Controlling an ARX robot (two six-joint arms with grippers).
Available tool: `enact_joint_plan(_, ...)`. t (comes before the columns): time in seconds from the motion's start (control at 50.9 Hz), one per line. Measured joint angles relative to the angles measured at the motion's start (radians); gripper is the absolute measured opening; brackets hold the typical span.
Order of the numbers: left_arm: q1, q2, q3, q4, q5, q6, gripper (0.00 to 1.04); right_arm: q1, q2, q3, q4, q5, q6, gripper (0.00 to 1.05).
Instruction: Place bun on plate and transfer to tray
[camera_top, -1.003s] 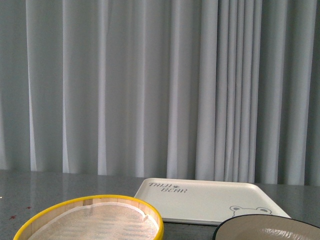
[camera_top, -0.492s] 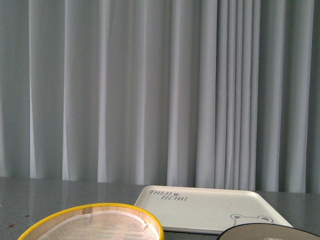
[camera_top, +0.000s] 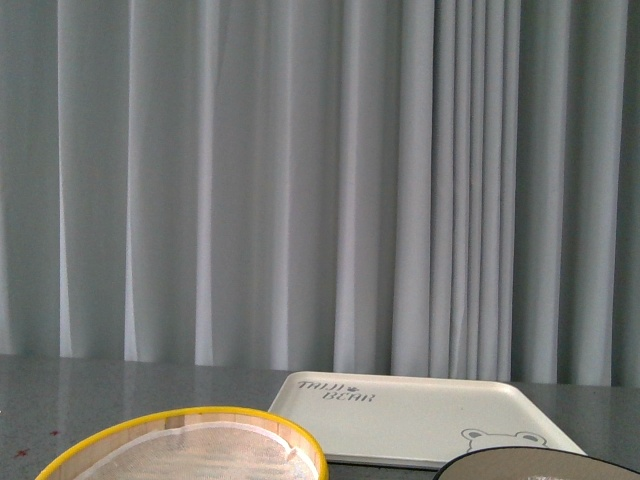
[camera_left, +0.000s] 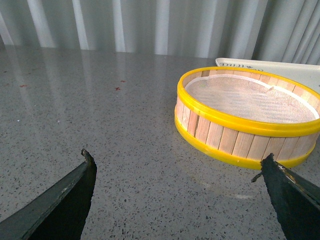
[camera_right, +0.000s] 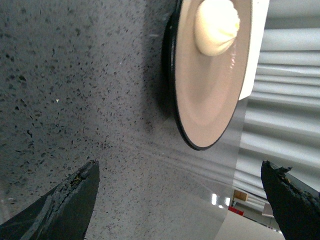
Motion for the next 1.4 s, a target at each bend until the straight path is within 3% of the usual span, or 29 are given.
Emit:
enact_joint_plan(0.216,0.0,0.0,0.0,0.0,0.0,0.0,0.98,0.002,0.19,0.0,0.19,-0.039,-0.109,0.96)
enact_joint_plan(0.531,0.0,0.0,0.0,0.0,0.0,0.0,0.98,0.053,0.399,0.0,0.421,-0.032,-0.106,0.96)
enact_joint_plan(0.865,0.0,0.0,0.0,0.0,0.0,0.0,0.98,0.111,0.538,0.03,0.534,-0.002,-0.097,0.96)
enact_joint_plan(1.16,0.0,0.0,0.0,0.0,0.0,0.0,0.98,0.201,0.593,0.087,0.506,0.06,-0.02,0.55)
enact_joint_plan(1.298,0.0,0.0,0.0,0.0,0.0,0.0,0.98,0.22,0.623,0.089,0.512,0.077,0.025,0.25)
enact_joint_plan(1.396,0.0,0.0,0.0,0.0,0.0,0.0,0.98,0.225,0.621,0.086,0.525,0.081,0.039,0.1)
